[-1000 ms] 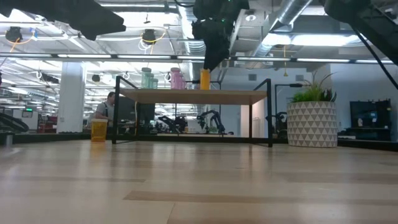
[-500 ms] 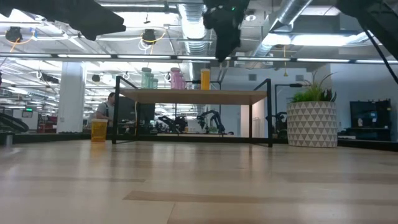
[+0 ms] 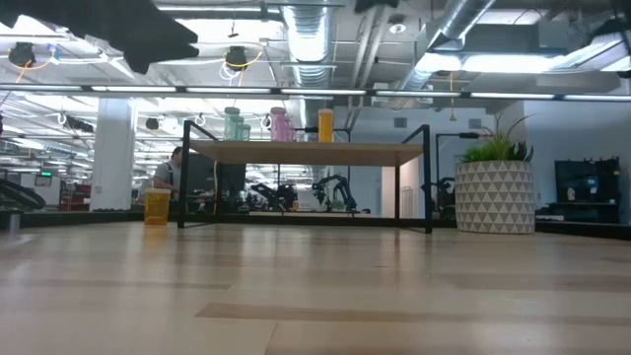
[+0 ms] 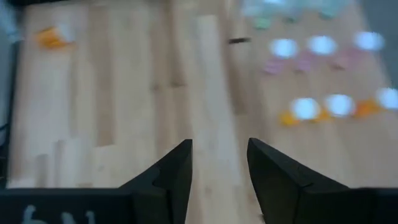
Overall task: Pick and place medicine bottles onto shelf by color
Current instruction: Put the top large orange pill bottle on the shelf
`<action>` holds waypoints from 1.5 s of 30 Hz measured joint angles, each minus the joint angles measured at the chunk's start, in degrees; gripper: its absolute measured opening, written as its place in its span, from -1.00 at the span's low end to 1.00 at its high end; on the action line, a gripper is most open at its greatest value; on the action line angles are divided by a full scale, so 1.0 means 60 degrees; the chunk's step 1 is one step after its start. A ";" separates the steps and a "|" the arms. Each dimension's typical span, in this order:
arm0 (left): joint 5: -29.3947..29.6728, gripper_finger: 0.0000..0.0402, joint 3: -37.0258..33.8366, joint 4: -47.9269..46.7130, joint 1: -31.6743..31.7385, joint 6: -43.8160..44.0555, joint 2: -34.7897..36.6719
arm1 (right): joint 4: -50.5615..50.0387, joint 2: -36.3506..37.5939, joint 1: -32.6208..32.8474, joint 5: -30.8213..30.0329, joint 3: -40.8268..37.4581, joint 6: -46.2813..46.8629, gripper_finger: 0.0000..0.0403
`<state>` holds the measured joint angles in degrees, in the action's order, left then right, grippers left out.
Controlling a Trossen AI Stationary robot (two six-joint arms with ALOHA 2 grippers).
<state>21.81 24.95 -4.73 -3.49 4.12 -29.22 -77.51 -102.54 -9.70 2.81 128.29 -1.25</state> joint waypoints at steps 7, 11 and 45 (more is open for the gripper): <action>0.0527 -0.11 0.0018 -0.0767 -0.0001 0.1155 -0.0010 | 0.4391 0.2801 0.1838 -0.0255 -0.5300 0.1051 -0.26; 0.1495 -0.11 0.0962 -0.2594 0.0169 0.1810 -0.0107 | 0.7487 0.4418 0.2931 -0.0750 -0.8659 0.2025 -0.31; -0.3737 -0.11 0.8001 -1.1075 0.9881 -0.2595 -0.7693 | 1.6178 0.4465 0.7370 -0.5239 -1.3894 0.0796 -0.32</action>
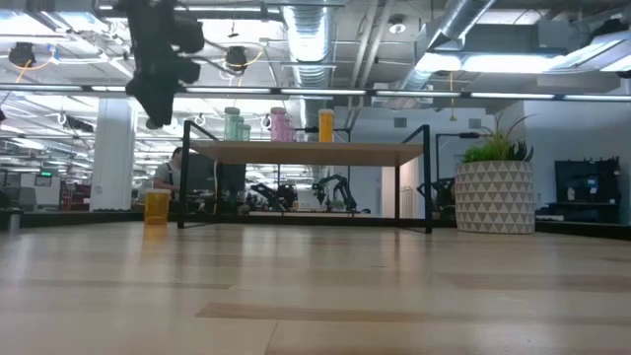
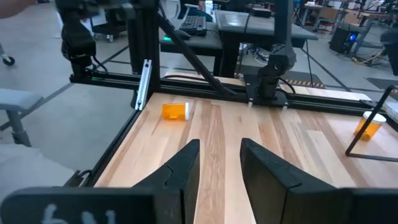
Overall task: Pick and place medicine bottles onto shelf by color
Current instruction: Put the top large orange pill bottle on the shelf
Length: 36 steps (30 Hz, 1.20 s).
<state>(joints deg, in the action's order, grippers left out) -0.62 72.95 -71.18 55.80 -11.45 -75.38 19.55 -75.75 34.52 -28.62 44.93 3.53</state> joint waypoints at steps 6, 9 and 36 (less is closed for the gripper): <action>-0.0006 -0.09 -0.0117 0.0412 0.0374 0.0084 -0.0683 | -0.0135 0.0000 -0.0007 0.0000 0.0000 0.0310 -0.32; -0.0483 -0.09 -0.0172 0.0558 0.0620 0.0096 -0.0694 | -0.0384 0.0000 -0.0004 0.0004 0.0000 0.0613 -0.32; 0.0249 0.15 -0.2839 0.1994 0.0871 -0.1167 0.0226 | -0.0623 -0.0248 -0.0080 0.0004 -0.0004 0.1443 -0.32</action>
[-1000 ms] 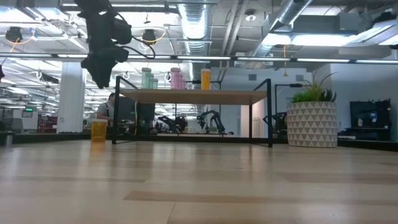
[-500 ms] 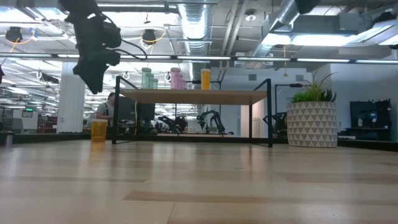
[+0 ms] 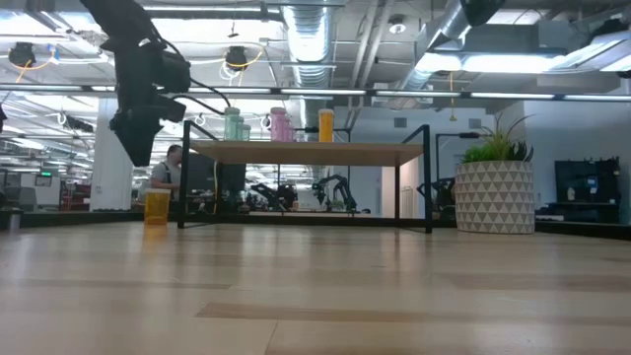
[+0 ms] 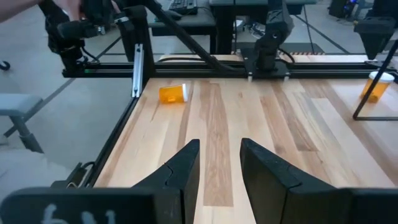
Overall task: Pick and place medicine bottles onto shelf by color
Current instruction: Put the top large orange pill bottle on the shelf
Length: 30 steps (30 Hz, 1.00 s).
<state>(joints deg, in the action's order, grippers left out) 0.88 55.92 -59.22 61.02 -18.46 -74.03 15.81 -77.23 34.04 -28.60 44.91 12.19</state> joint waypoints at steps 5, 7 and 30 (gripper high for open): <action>0.0102 0.32 0.0000 0.0461 -0.0190 -0.0236 -0.0271 | -0.0037 0.0000 0.0007 0.0003 0.0000 0.0000 -0.32; -0.0108 0.37 0.0000 0.0604 -0.0265 -0.0364 -0.0405 | -0.0038 0.0000 0.0007 0.0003 0.0000 -0.0002 -0.32; -0.0739 0.39 -0.0558 0.1747 0.0020 0.0119 -0.0352 | -0.0096 -0.0004 -0.0008 0.0003 0.0000 -0.0029 -0.32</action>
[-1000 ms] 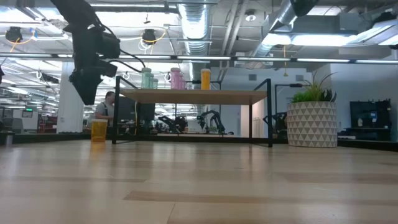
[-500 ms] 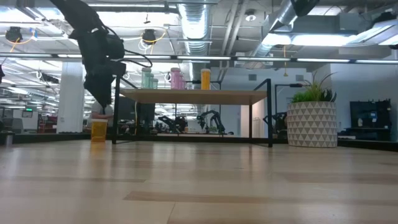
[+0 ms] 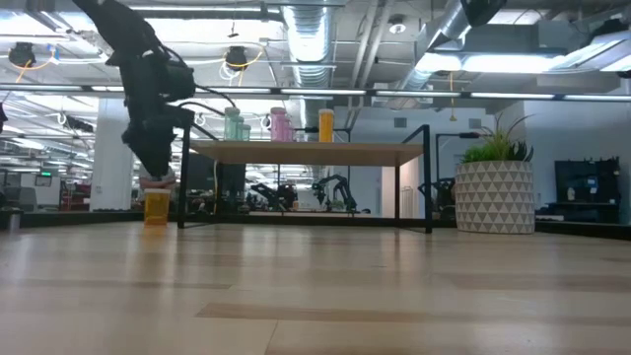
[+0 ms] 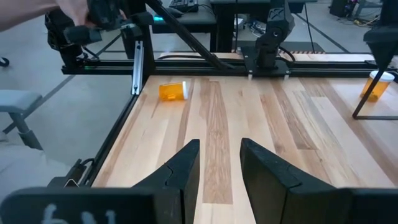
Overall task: Pick and place medicine bottles onto shelf by color
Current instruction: Put the top large orange pill bottle on the shelf
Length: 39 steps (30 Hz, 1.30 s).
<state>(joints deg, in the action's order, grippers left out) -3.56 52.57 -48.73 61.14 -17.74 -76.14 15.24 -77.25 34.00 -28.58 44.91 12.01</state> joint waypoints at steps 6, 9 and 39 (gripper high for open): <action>0.0108 0.39 -0.0837 0.0819 0.0095 0.0188 0.0004 | 0.0001 0.0000 -0.0004 0.0000 0.0000 0.0000 -0.32; 0.0225 0.39 -0.1008 0.1057 0.0095 0.0404 0.0007 | 0.0001 0.0000 -0.0004 0.0000 0.0000 0.0004 -0.32; 0.0585 0.37 -0.0994 0.1391 -0.0311 0.2531 0.0004 | 0.0044 0.0000 -0.0004 0.0000 0.0000 0.0015 -0.32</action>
<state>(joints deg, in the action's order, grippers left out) -0.05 46.61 -40.39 59.28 -2.56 -76.11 15.51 -77.25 33.98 -28.58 44.91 12.10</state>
